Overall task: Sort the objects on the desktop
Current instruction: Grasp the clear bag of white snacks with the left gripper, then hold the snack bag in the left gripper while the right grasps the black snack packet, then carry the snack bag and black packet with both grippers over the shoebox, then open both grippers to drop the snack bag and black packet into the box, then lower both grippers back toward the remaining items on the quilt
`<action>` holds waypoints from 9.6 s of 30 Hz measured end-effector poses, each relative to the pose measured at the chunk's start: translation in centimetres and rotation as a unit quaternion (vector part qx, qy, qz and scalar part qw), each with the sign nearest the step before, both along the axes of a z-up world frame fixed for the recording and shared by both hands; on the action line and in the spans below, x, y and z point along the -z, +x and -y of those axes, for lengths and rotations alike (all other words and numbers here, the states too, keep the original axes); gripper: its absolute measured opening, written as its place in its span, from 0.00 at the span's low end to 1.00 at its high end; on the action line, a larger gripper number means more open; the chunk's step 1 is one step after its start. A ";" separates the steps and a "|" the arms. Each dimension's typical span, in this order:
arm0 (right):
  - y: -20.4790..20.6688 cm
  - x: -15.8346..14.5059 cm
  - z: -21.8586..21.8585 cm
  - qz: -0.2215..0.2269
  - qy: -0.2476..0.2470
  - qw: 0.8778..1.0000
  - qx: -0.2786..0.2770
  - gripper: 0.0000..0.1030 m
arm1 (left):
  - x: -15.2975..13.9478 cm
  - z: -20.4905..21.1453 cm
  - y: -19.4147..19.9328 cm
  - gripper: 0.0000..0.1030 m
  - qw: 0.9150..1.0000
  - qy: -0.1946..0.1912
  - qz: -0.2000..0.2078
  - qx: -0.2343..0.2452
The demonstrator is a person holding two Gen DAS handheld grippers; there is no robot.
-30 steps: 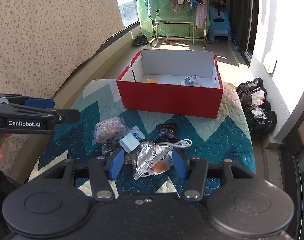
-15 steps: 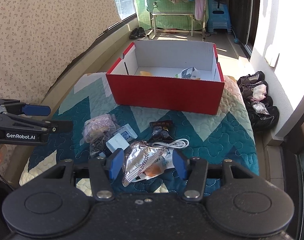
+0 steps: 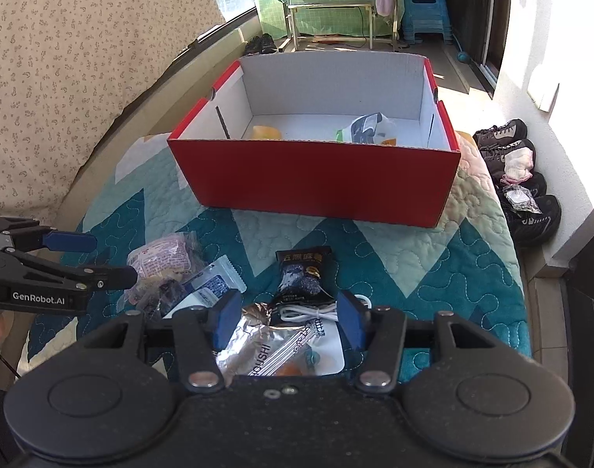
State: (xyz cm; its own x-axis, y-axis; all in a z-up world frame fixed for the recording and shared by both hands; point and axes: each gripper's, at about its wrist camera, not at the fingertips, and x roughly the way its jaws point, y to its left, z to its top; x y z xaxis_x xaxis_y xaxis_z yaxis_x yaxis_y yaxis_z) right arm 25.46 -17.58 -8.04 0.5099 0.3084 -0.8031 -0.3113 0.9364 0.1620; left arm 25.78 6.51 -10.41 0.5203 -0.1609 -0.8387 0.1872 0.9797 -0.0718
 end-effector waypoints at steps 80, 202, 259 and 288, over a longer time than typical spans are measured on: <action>1.9 -2.7 -0.1 0.008 0.016 1.000 0.008 0.31 | -4.2 2.1 1.3 0.53 0.999 -0.043 -0.003 0.001; 12.6 -5.8 -0.6 0.053 -0.034 0.997 -0.034 0.51 | -9.3 6.0 14.8 0.50 0.998 -0.016 0.060 0.012; 4.1 -8.1 0.0 0.064 -0.034 0.997 -0.039 0.67 | -13.1 6.6 8.6 0.63 0.997 -0.019 0.068 0.011; -5.3 -7.2 -0.5 0.062 -0.029 0.993 -0.094 0.67 | -9.6 3.7 -4.9 0.63 0.998 -0.022 0.063 -0.005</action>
